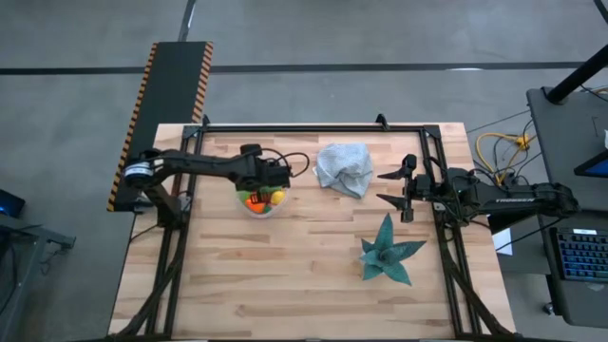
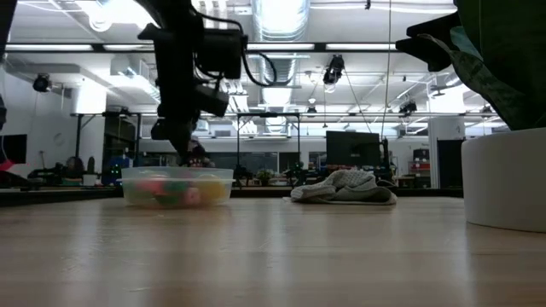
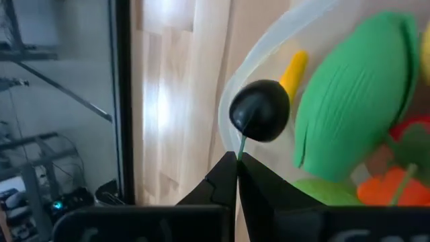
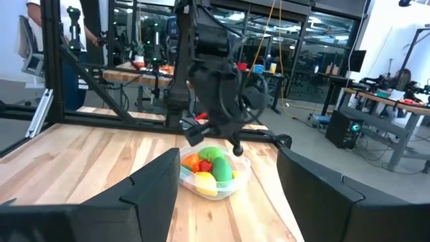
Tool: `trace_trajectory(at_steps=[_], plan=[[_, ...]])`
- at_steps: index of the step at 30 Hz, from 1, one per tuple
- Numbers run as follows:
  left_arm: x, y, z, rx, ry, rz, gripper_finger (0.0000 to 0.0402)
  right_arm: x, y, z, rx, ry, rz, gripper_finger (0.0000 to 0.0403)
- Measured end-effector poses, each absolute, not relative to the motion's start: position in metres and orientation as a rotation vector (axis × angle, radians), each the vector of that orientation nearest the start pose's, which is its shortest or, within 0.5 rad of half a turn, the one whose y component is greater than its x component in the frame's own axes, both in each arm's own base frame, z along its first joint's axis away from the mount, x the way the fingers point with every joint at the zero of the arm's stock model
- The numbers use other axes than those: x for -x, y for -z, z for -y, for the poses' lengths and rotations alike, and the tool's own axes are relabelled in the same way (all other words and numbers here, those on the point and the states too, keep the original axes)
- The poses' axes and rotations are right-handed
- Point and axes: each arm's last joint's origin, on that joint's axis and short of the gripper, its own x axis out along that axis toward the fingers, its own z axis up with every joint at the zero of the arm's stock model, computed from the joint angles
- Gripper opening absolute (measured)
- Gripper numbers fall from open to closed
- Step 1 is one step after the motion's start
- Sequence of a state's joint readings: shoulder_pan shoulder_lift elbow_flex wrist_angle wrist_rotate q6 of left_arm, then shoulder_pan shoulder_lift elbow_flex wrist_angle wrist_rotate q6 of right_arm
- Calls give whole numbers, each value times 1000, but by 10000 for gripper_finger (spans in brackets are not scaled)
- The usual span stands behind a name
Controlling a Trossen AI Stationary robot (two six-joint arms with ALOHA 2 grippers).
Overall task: Pick and placing Produce into tupperware
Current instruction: Put the black cherry into the transparent container
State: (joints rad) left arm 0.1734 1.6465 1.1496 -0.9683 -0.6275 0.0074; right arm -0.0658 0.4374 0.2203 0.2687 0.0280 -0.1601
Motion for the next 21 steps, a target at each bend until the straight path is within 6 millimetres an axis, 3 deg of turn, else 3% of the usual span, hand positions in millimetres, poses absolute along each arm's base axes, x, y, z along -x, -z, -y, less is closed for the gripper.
trace_trajectory(at_steps=[9, 21], plan=[[-291, -193, -73, -314, -603, -1539, 0, -129, -226, 9, 166, 98, 42, 242], [-292, -191, -71, -241, -527, -1550, 12, -129, -226, 9, 167, 98, 42, 242]])
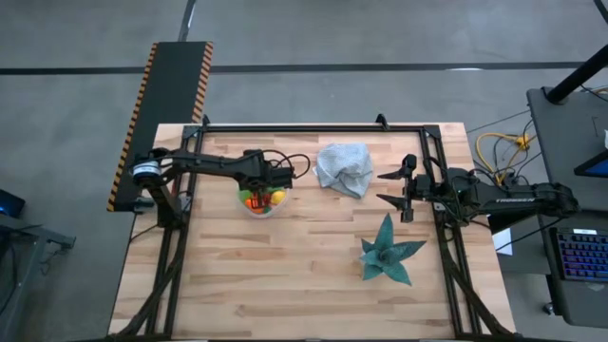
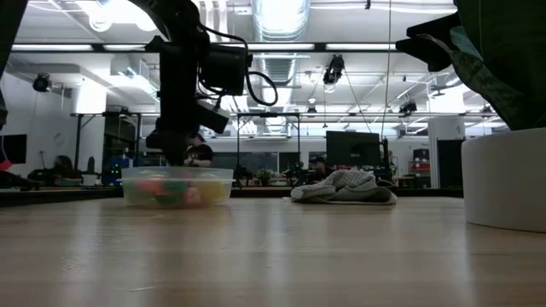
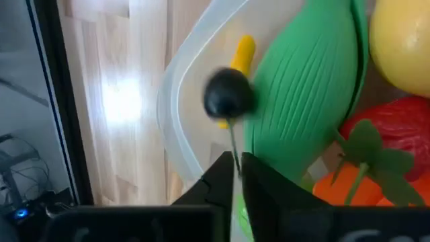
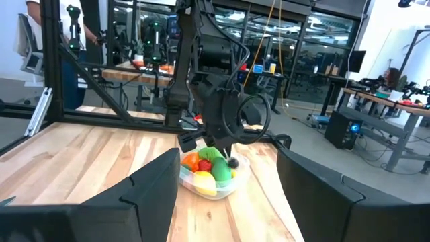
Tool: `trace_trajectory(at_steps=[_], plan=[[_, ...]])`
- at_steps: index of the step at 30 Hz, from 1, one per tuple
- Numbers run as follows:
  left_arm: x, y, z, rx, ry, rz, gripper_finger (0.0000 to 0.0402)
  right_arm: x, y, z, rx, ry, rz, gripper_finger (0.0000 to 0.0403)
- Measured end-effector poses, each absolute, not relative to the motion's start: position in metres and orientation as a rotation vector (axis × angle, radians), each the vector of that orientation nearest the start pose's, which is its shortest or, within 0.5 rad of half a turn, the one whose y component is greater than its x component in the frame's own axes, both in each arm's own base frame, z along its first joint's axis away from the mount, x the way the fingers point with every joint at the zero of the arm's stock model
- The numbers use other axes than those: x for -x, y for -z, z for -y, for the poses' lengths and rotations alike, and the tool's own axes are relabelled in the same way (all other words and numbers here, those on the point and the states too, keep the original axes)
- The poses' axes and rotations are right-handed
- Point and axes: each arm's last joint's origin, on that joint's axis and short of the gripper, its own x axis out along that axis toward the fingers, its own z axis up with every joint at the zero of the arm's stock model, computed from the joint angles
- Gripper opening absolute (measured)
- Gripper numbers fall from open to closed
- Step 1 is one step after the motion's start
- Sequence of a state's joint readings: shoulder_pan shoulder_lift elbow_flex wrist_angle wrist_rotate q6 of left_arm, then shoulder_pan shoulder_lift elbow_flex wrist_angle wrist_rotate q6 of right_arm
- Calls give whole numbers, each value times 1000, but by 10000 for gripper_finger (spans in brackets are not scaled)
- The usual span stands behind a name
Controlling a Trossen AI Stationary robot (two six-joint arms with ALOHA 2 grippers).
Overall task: Pick and placing Produce into tupperware
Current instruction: Put the black cherry into the transparent container, then return to Home Position
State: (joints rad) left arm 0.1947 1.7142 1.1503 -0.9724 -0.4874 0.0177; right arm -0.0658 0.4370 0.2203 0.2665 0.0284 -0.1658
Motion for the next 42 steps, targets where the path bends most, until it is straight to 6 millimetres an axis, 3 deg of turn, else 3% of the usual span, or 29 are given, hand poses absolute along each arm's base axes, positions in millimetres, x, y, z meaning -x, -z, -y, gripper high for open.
trace_trajectory(at_steps=[10, 13, 17, 22, 24, 28, 32, 35, 42], plan=[[-292, -191, -72, -242, -508, -1550, 161, -129, -226, 9, 167, 98, 42, 242], [-294, -194, -72, -214, -545, -1529, 178, -129, -226, 9, 168, 98, 42, 242], [-299, -209, -72, -213, -551, -1472, 156, -129, -226, 9, 168, 98, 42, 242], [-304, -249, -68, -222, -489, -1310, 102, -129, -226, 9, 169, 98, 42, 242], [-306, -269, -65, -189, -393, -1159, 82, -129, -226, 9, 168, 98, 42, 242], [-310, -312, -56, -126, -109, -686, 52, -129, -226, 9, 168, 99, 42, 242], [-301, -341, -50, -151, -15, -316, 30, -129, -226, 9, 166, 99, 43, 242], [-292, -346, -47, -198, 13, -140, 18, -129, -226, 9, 163, 99, 45, 242], [-275, -320, -41, -281, 94, 61, 1, -129, -226, 9, 159, 99, 46, 242]])
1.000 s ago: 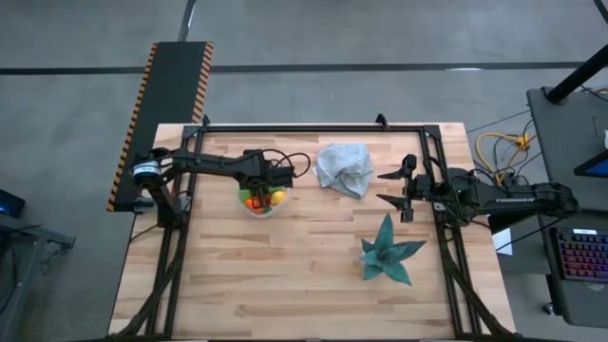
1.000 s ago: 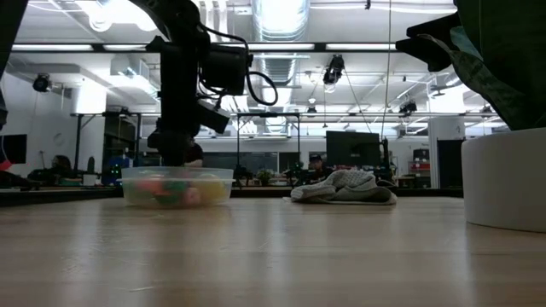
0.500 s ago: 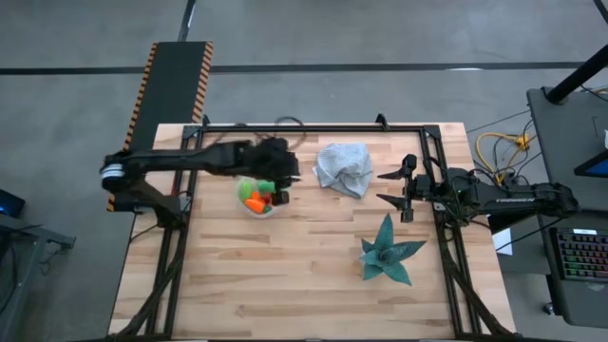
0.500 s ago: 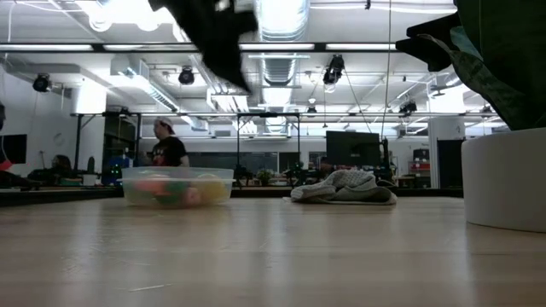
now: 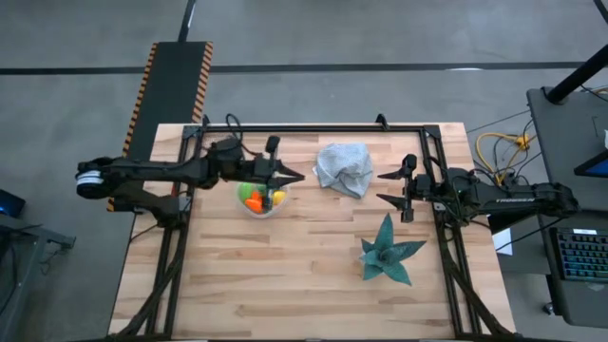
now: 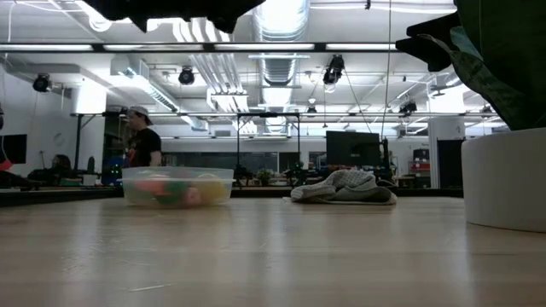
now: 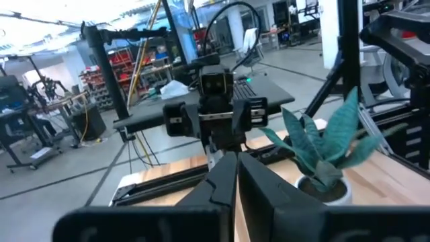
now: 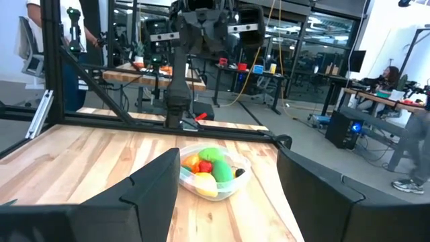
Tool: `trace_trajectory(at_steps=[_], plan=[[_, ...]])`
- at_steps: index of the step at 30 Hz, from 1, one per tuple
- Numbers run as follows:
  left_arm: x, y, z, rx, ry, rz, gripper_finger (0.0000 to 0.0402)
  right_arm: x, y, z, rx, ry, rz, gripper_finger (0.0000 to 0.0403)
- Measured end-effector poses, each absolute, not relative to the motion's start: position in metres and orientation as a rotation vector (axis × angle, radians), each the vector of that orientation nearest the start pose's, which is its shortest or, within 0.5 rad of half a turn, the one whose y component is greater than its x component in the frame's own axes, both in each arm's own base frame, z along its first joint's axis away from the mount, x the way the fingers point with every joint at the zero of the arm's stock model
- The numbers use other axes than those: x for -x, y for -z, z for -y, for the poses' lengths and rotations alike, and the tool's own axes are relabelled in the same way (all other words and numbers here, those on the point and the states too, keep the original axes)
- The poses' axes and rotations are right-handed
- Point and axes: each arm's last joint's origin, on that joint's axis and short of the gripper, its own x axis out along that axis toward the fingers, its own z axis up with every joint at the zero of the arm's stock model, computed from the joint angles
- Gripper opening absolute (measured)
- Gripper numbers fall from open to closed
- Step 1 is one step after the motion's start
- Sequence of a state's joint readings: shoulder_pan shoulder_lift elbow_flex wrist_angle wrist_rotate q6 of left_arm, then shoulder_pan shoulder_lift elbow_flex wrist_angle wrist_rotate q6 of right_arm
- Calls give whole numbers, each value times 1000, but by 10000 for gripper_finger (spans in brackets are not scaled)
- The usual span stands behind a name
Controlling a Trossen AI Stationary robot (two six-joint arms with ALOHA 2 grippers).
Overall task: Pick and placing Produce into tupperware
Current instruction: Return to Home Position
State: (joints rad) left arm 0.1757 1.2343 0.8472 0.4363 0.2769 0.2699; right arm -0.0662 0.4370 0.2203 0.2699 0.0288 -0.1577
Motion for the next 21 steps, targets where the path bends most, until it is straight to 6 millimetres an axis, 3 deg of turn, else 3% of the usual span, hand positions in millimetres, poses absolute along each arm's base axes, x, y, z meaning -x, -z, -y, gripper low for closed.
trace_trajectory(at_steps=[16, 21], plan=[[-160, -308, -10, -280, -9, 139, 0, -129, -226, 9, 139, 98, 40, 242], [-137, -304, 2, -263, -36, 132, 0, -130, -225, 9, 139, 99, 37, 242]])
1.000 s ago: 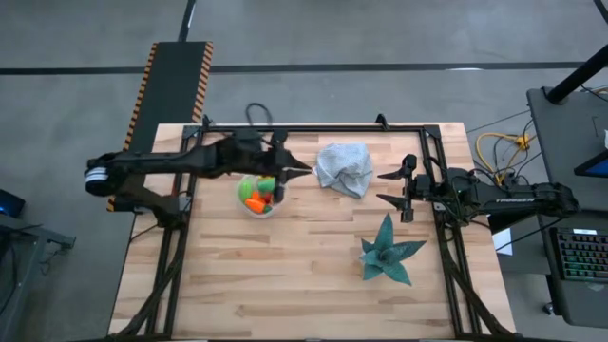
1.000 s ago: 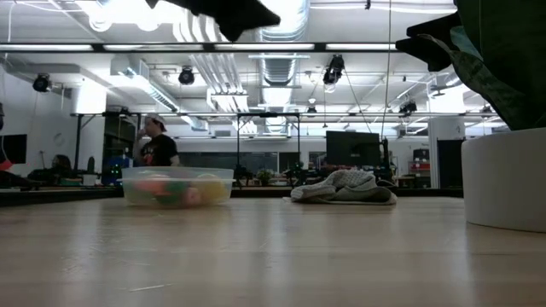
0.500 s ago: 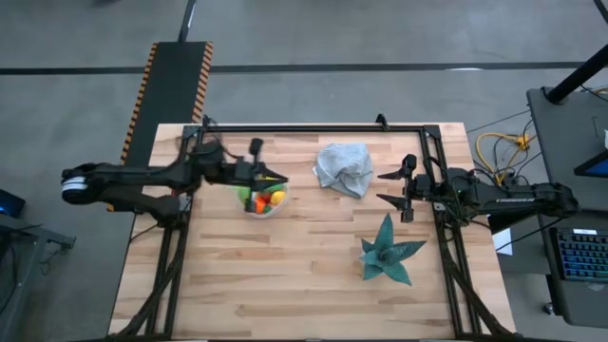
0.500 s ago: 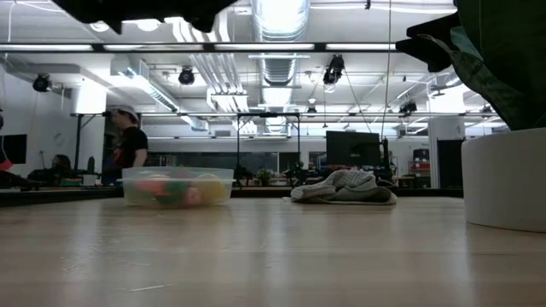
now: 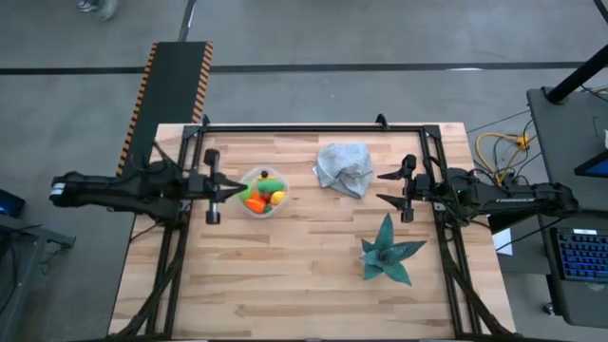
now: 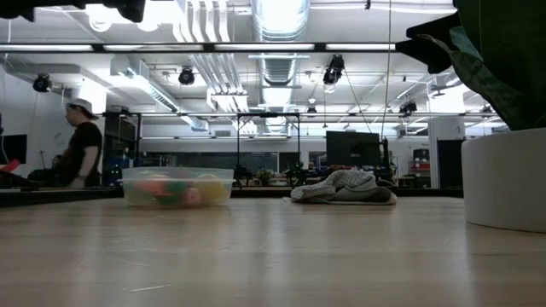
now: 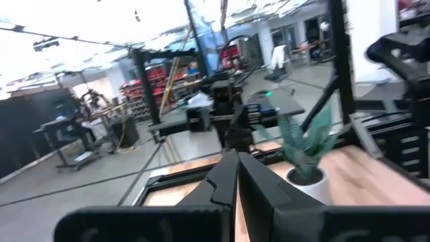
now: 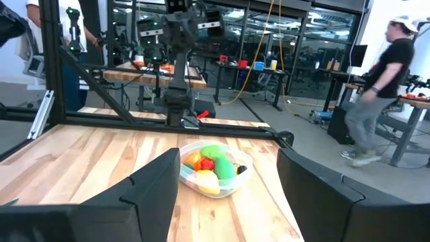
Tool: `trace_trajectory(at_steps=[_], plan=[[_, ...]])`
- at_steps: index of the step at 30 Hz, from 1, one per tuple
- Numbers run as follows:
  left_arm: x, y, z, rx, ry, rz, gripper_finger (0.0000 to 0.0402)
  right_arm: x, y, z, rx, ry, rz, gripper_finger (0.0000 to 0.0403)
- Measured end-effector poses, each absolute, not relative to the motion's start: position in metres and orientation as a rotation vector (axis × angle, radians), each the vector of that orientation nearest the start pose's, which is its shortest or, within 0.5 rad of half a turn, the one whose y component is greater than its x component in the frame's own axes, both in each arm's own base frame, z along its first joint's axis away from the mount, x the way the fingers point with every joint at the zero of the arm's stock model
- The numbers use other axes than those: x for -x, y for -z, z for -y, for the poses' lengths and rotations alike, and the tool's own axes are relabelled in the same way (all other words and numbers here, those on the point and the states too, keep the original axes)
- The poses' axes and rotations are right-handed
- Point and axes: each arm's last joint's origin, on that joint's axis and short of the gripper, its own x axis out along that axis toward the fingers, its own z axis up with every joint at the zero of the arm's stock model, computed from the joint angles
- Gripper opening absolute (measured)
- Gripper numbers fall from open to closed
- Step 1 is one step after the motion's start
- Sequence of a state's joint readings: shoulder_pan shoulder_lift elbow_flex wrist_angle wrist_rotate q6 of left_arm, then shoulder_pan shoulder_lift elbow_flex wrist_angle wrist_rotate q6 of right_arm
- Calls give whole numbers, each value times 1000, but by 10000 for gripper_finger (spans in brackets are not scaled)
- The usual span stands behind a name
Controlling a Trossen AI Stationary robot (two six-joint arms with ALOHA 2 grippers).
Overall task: Pick and placing Produce into tupperware
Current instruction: Return to Home Position
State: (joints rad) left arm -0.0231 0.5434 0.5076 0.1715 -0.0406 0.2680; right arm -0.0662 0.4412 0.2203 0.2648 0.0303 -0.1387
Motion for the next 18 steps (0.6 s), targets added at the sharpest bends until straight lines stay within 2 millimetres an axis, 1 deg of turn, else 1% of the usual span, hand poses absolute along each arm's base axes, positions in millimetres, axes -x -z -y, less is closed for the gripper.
trace_trajectory(at_steps=[6, 9, 15, 18], plan=[[-125, -284, 11, -241, -92, 89, 0, -130, -225, 10, 140, 100, 35, 242], [-121, -271, 13, -224, -75, 75, 0, -130, -225, 10, 139, 100, 33, 242], [-115, -248, 14, -210, -48, 96, 0, -130, -225, 10, 139, 115, 29, 242], [-111, -238, 14, -202, -34, 144, 0, -130, -224, 10, 139, 122, 22, 242]])
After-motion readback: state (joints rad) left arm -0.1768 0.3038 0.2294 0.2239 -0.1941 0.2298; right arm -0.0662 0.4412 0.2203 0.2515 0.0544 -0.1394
